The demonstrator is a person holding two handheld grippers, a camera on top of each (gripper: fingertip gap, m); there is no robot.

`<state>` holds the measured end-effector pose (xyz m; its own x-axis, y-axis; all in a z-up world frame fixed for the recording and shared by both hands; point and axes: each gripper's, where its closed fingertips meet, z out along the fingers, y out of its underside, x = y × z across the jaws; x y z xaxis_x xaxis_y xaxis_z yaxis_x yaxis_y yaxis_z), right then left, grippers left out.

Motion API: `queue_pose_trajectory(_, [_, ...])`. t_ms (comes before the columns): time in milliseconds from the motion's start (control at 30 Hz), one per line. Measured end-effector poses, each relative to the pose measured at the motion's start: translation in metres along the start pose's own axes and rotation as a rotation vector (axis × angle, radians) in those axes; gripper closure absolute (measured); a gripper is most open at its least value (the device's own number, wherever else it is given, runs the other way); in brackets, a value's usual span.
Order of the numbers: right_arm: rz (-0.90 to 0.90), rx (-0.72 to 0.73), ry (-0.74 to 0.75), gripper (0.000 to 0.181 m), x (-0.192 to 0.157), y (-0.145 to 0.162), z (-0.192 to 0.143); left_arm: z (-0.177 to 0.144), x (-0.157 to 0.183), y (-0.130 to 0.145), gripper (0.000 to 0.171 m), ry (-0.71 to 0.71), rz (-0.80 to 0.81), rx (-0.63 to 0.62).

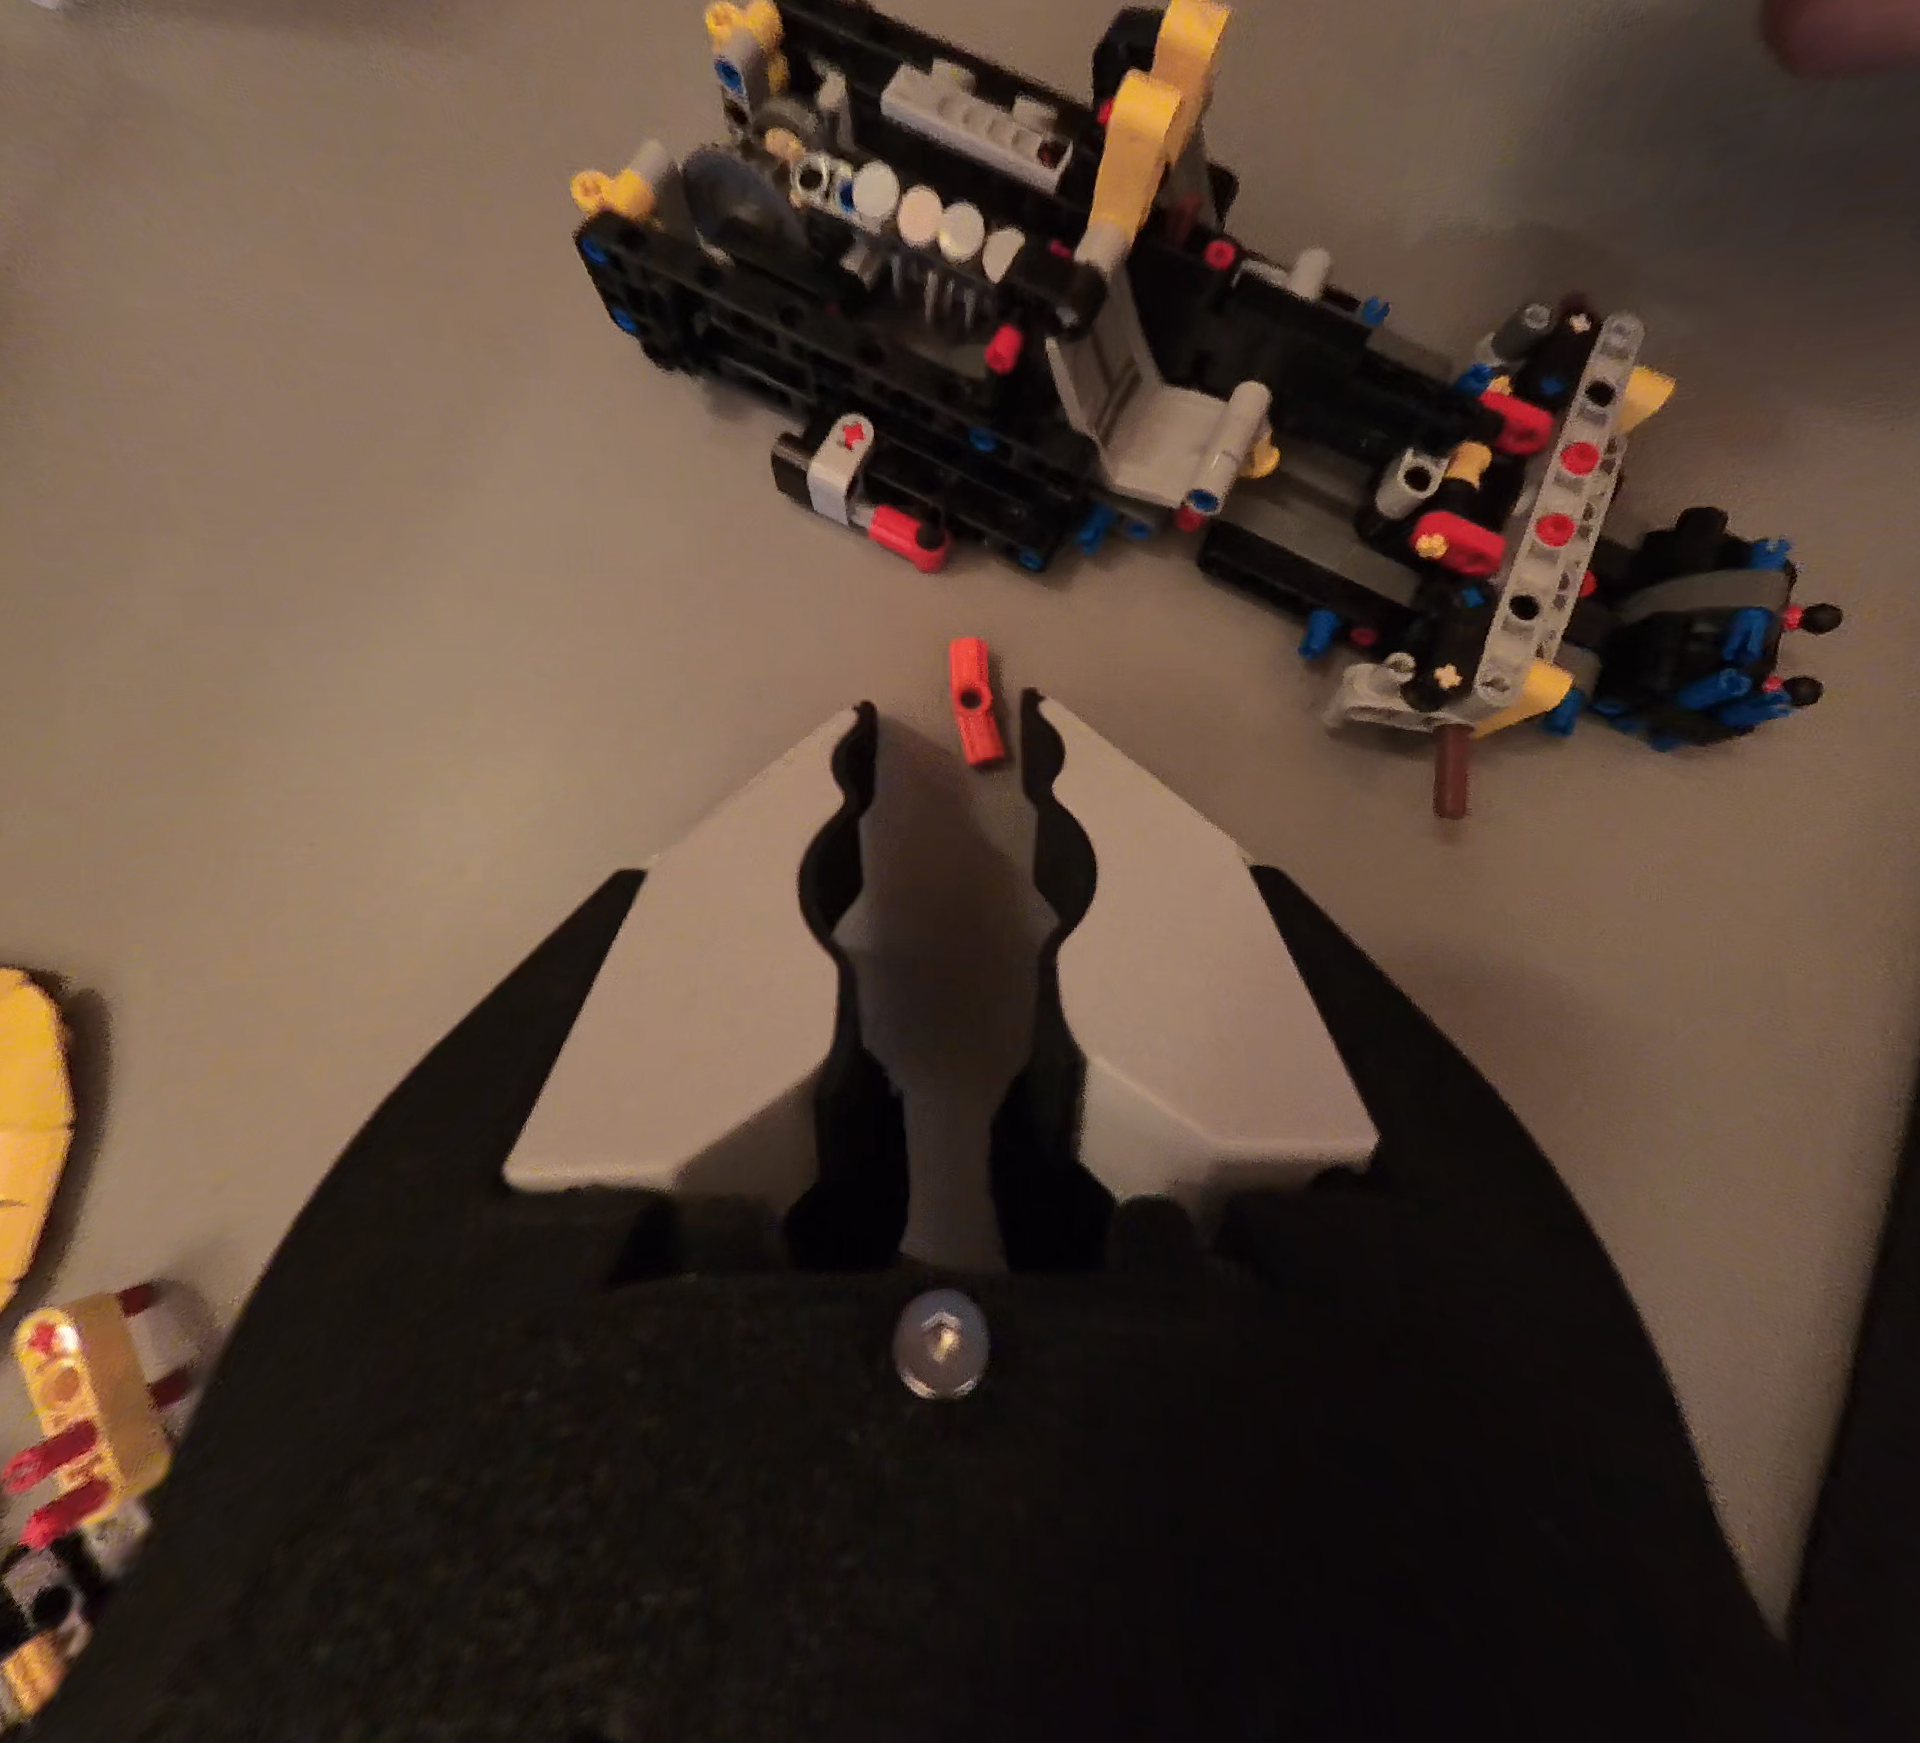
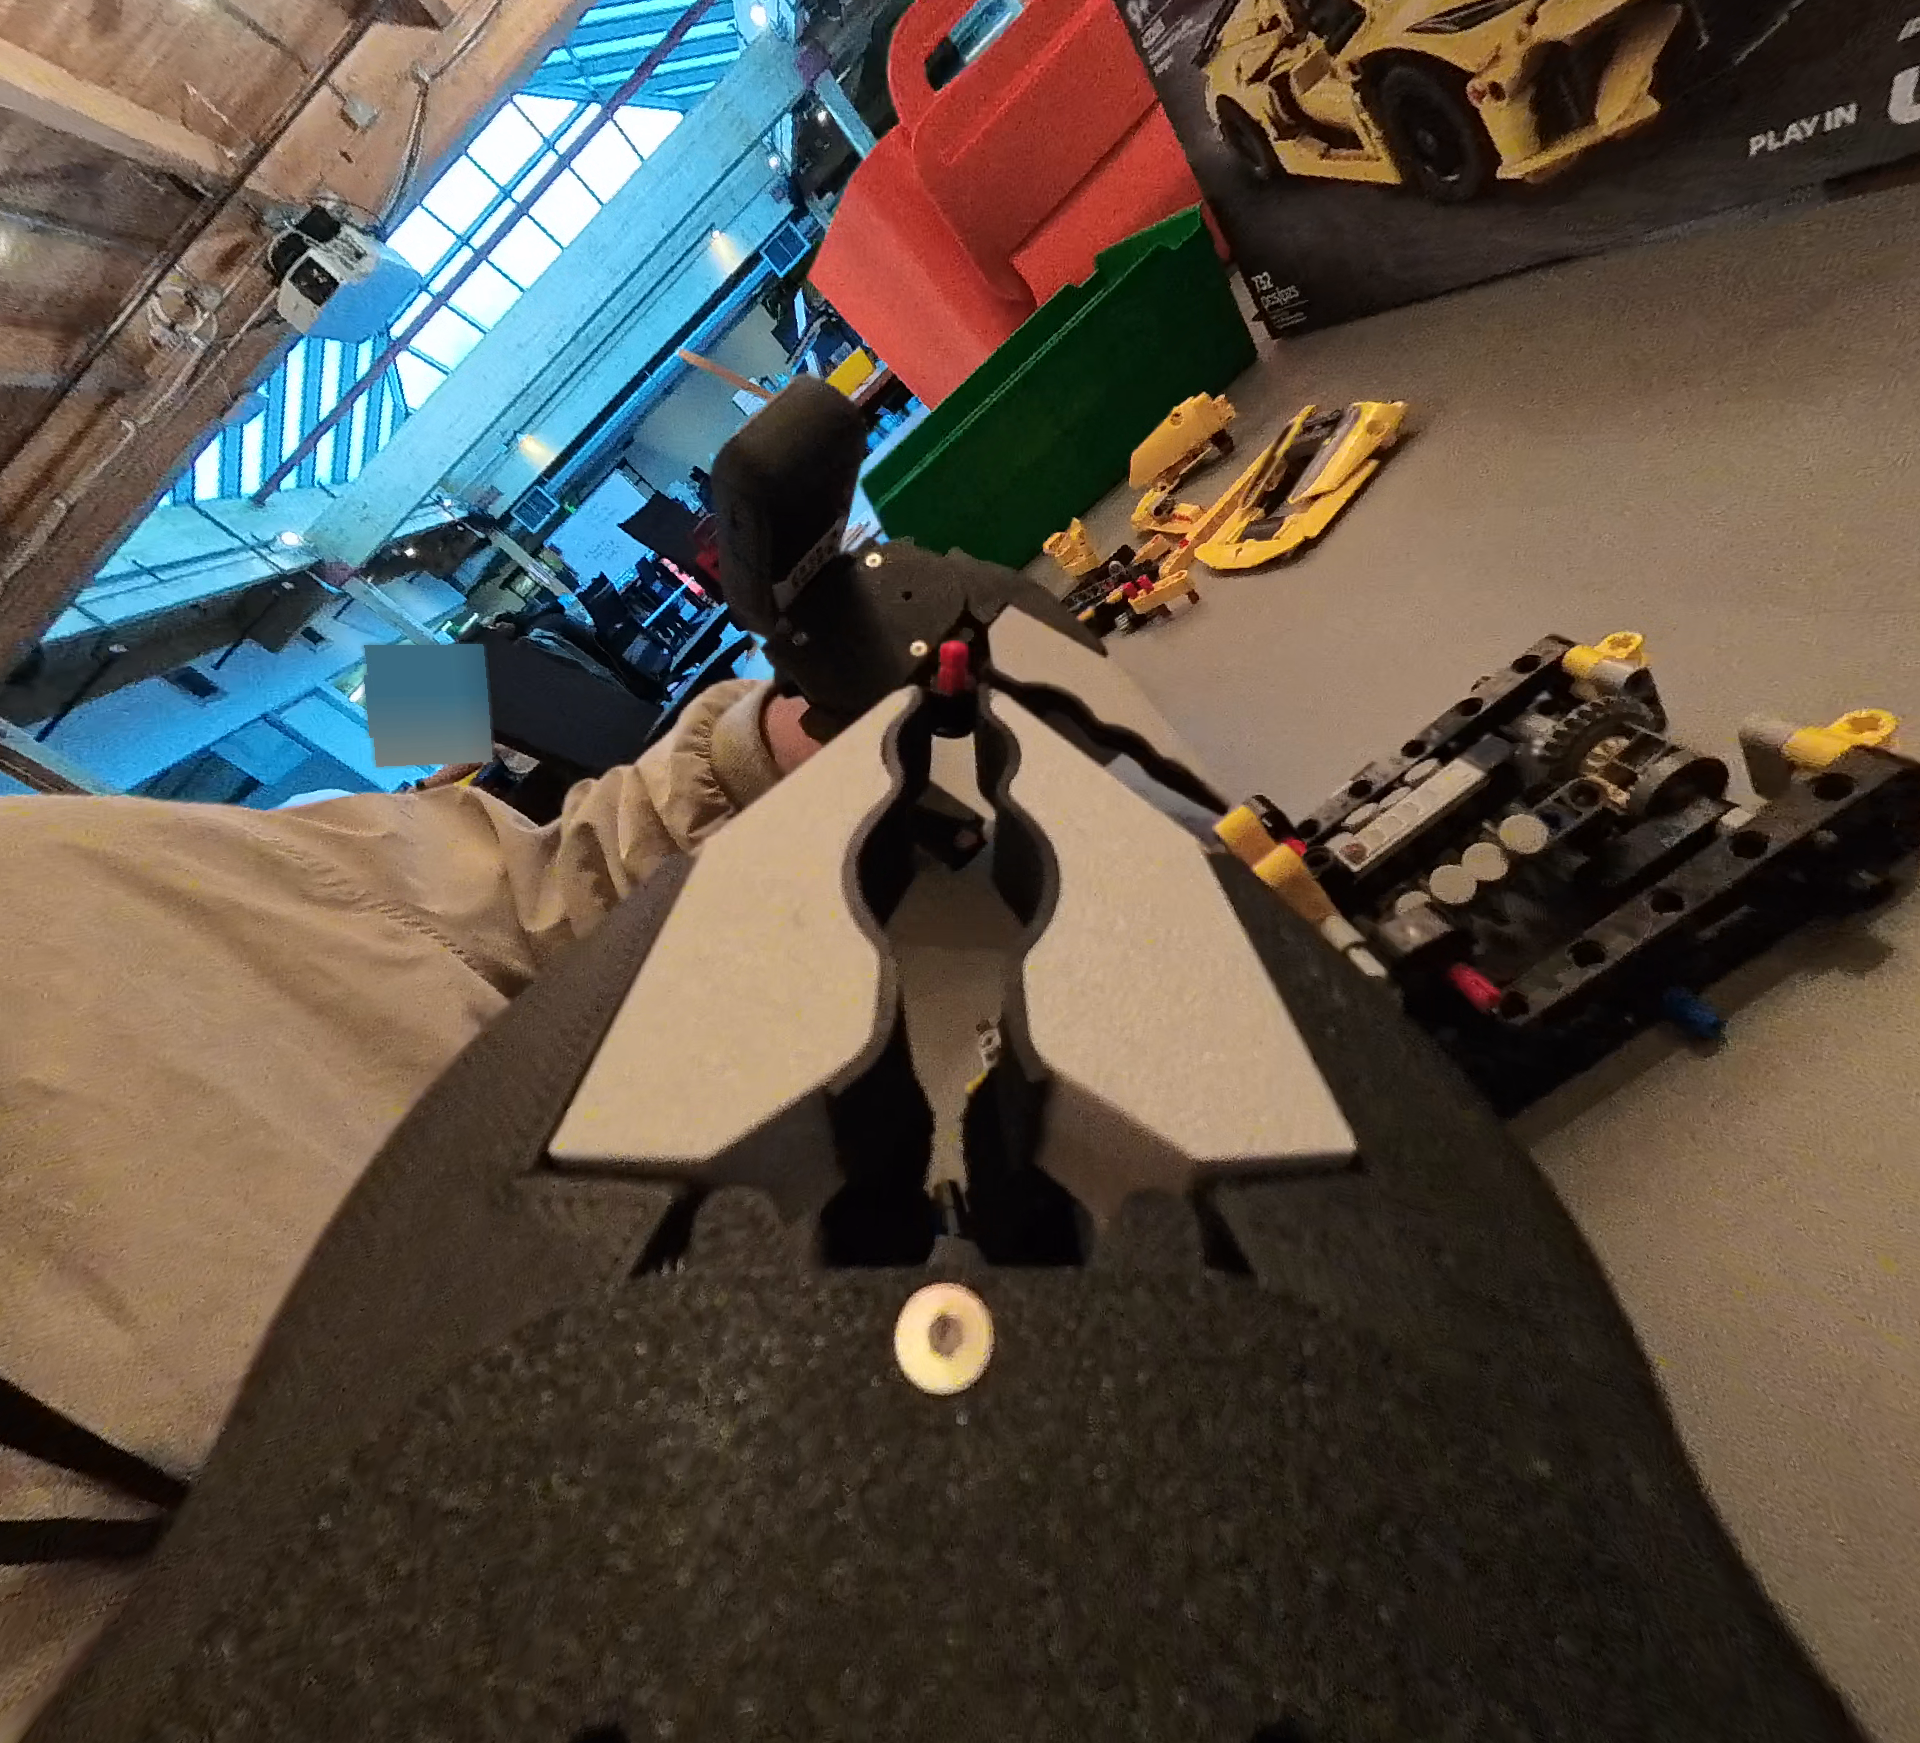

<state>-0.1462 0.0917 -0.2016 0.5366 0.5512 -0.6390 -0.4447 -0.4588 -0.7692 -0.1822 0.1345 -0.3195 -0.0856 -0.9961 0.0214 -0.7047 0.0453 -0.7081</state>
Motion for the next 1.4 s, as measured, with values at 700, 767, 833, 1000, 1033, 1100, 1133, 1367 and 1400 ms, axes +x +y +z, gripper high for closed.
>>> queue_pose_trajectory(700, [-1.092, -0.061, 0.218, 0.175, -0.044, 0.014, 0.022, -0.097, 0.070, -0.103, 0.157, 0.932, -0.522, 0.728])
queue_pose_trajectory(767, [-1.104, -0.064, 0.217, 0.175, -0.044, 0.015, 0.023, -0.096, 0.071, -0.102, 0.160, 0.935, -0.520, 0.717])
queue_pose_trajectory(833, [-1.106, -0.072, 0.216, 0.175, -0.044, 0.016, 0.023, -0.096, 0.072, -0.101, 0.161, 0.953, -0.528, 0.707])
queue_pose_trajectory(1000, [-1.151, -0.098, 0.220, 0.175, -0.042, 0.022, 0.024, -0.092, 0.077, -0.097, 0.161, 1.014, -0.564, 0.664])
queue_pose_trajectory(1033, [-1.152, -0.097, 0.215, 0.175, -0.043, 0.022, 0.024, -0.092, 0.078, -0.097, 0.162, 1.023, -0.564, 0.664])
queue_pose_trajectory(1100, [-1.151, -0.109, 0.236, 0.174, -0.040, 0.022, 0.024, -0.090, 0.076, -0.096, 0.163, 0.982, -0.540, 0.670])
queue_pose_trajectory(1133, [-1.160, -0.124, 0.260, 0.174, -0.036, 0.022, 0.024, -0.086, 0.074, -0.095, 0.164, 0.921, -0.503, 0.675])
queue_pose_trajectory(1367, [-1.238, -0.207, 0.530, 0.162, -0.011, 0.027, 0.024, -0.063, 0.060, -0.089, 0.165, 0.430, -0.213, 0.639])
queue_pose_trajectory(1400, [-1.240, -0.220, 0.541, 0.160, -0.009, 0.028, 0.024, -0.061, 0.058, -0.089, 0.165, 0.387, -0.188, 0.634])
